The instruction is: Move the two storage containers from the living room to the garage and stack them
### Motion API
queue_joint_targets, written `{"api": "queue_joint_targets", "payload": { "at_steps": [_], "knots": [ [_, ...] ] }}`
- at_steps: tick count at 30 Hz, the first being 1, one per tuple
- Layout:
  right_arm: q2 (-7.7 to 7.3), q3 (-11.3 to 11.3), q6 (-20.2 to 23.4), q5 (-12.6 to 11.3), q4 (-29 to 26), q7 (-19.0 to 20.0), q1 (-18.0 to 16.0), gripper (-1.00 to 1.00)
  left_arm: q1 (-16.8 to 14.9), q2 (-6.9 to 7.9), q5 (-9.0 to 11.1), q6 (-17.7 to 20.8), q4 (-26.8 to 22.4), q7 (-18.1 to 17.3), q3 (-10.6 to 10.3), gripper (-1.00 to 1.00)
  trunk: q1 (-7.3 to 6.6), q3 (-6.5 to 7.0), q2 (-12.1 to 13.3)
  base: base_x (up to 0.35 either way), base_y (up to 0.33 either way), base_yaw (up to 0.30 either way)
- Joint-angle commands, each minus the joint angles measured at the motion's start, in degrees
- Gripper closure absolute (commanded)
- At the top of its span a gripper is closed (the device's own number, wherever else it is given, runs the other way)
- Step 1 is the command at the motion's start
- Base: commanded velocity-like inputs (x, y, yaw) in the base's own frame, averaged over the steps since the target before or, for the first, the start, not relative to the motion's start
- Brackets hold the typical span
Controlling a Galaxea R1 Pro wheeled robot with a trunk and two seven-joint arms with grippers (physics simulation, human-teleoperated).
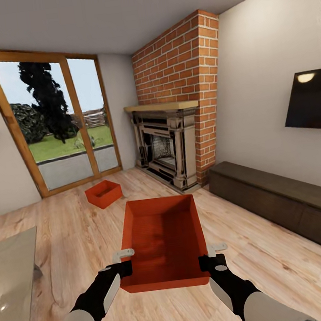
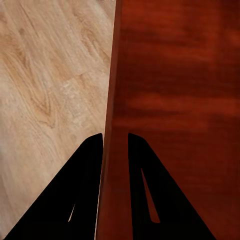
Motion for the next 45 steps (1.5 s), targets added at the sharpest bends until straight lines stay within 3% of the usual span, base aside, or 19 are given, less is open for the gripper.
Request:
{"api": "queue_joint_targets", "payload": {
  "at_steps": [1,45],
  "knots": [
    [-0.21,-0.3,0.0,0.3,-0.2,-3.4,0.0,1.0,0.0,0.13,-0.7,0.4,-0.1,1.4,0.1,1.0,0.0,0.03,0.0,0.0,0.0,0.0],
    [-0.21,-0.2,0.0,0.3,-0.2,-3.4,0.0,1.0,0.0,0.14,-0.7,0.4,-0.2,1.4,0.1,1.0,0.0,4.0,0.0,0.0,0.0,0.0]
  ]
}}
